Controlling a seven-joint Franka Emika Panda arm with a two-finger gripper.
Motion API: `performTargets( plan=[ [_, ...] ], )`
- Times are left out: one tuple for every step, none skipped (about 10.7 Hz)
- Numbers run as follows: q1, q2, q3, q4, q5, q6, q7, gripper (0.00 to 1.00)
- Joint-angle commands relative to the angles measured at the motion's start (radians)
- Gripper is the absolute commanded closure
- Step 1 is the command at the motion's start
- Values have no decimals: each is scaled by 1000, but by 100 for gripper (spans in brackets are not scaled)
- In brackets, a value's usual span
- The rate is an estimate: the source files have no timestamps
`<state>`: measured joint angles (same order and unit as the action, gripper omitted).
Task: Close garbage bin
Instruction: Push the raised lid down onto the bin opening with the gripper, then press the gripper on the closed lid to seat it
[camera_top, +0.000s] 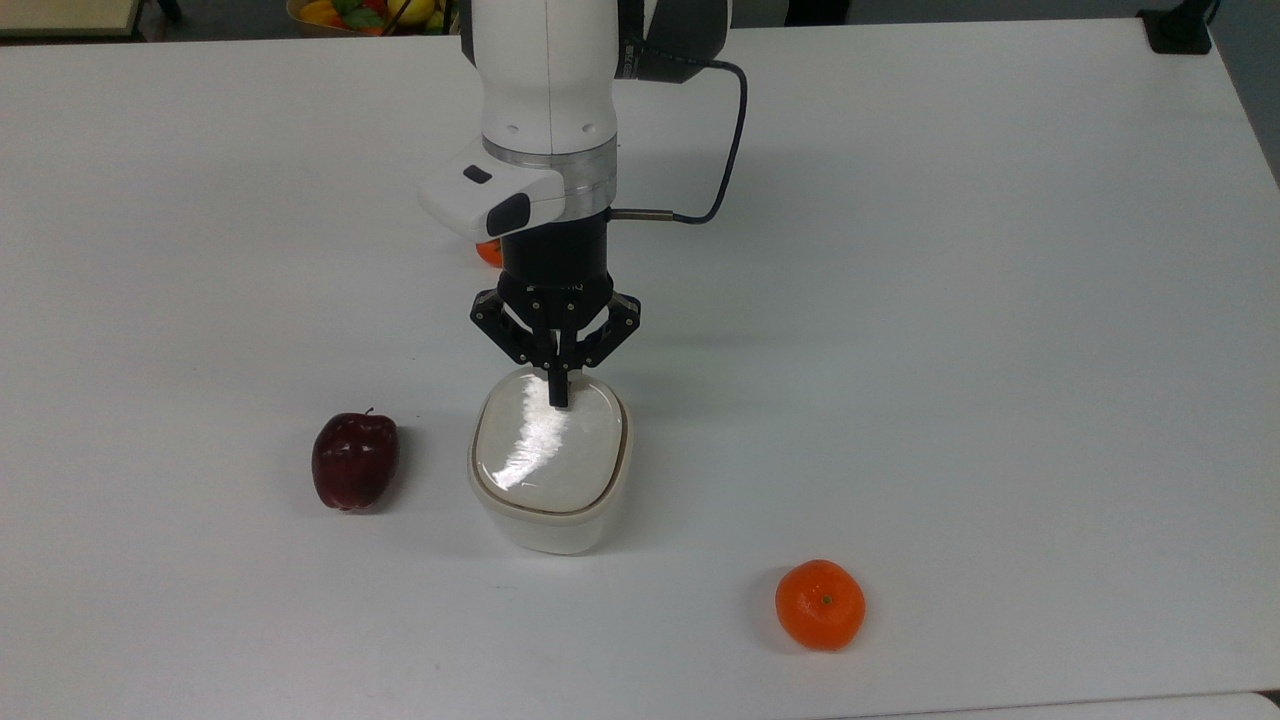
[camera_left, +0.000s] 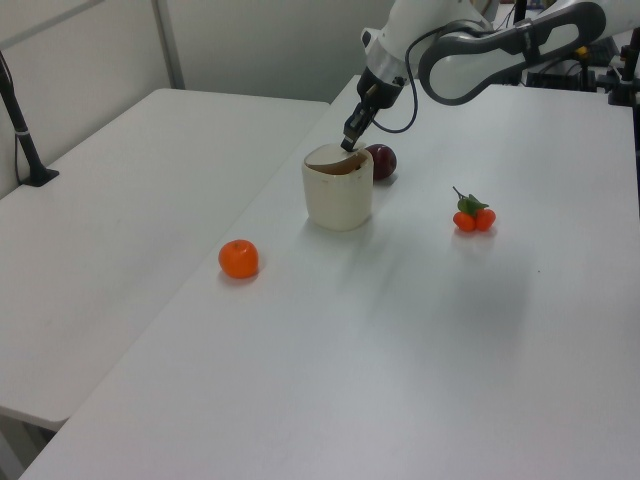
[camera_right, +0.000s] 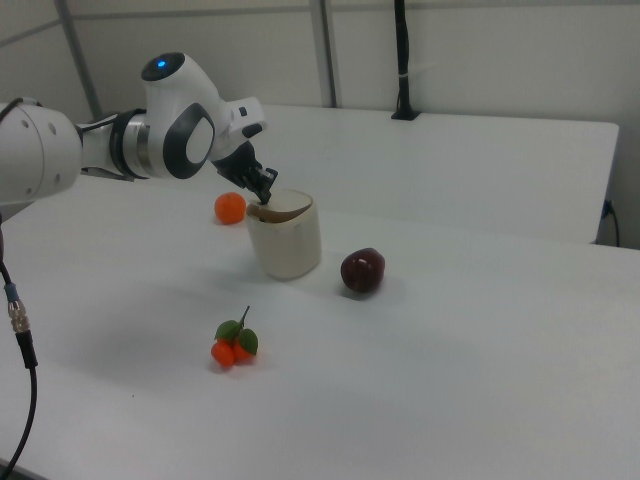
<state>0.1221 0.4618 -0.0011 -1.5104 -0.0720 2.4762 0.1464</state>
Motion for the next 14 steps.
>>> performTargets(
  plan=[
    [10,-3,-10,-24,3,-23,9,100],
    [10,0,-8,-24,3,-23,10,100],
    [10,1,-8,-27,3,-25,10,100],
    [10,3,-8,-33,3,-23,10,100],
    [11,12,-10,-36,3,-23,10,100],
    [11,14,-10,-36,3,-23,10,100],
    [11,14,-8,-36,3,-23,10,100],
    [10,14,-8,-36,3,-23,10,100],
    [10,15,-8,-36,3,-23,10,100],
    [11,20,-10,-36,3,-23,10,100],
    [11,21,-8,-36,3,-23,10,100],
    [11,21,-10,-36,3,-23,10,100],
    [11,23,-8,-36,3,-23,10,100],
    [11,23,-10,-36,3,-23,10,100]
  ],
)
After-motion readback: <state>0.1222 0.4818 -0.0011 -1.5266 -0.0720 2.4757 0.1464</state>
